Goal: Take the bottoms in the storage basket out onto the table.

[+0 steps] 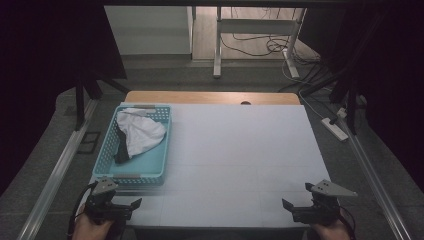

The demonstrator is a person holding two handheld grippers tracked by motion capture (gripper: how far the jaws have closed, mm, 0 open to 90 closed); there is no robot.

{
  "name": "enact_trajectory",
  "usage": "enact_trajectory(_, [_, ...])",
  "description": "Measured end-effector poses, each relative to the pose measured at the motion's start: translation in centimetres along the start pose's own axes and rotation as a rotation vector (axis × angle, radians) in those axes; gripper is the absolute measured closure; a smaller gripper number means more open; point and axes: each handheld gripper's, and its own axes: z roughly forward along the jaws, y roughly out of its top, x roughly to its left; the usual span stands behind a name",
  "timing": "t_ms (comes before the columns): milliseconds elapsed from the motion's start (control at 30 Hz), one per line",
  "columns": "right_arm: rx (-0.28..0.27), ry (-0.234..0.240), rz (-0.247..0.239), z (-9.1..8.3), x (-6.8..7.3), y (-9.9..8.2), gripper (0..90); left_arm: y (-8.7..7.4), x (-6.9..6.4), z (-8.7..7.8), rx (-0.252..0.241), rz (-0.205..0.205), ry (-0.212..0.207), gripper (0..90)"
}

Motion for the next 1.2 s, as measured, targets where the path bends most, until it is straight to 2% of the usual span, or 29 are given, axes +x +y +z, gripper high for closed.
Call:
enact_trajectory(267, [0.012,0.008,-0.010,0.15,0.11,0.06,0.0,-0.16,0.57,-0.21,-0.022,-0.029,-0.047,0.6])
enact_trajectory(533, [0.020,0.014,-0.006,0.25,0.01,0.08,0.0,-0.07,0.37,-0.04,-0.004,-0.013,-0.042,1.1])
enact_trajectory(700, [0.038,0.013,-0.017,0.40,0.14,0.13,0.0,-0.10,0.52,-0.12,-0.011,-0.023,-0.050,1.1])
enact_trajectory(900, [0.040,0.019,-0.018,0.42,0.15,0.12,0.0,-0.07,0.27,-0.17,-0.010,-0.018,-0.020,0.1])
enact_trajectory(967, [0.040,0.021,-0.020,0.44,0.16,0.13,0.0,-0.07,0.22,-0.22,-0.009,-0.024,-0.030,0.0])
enact_trajectory(1200, [0.054,0.027,-0.031,0.59,0.23,0.17,0.0,0.20,0.13,-0.71,-0.050,-0.021,-0.028,0.0])
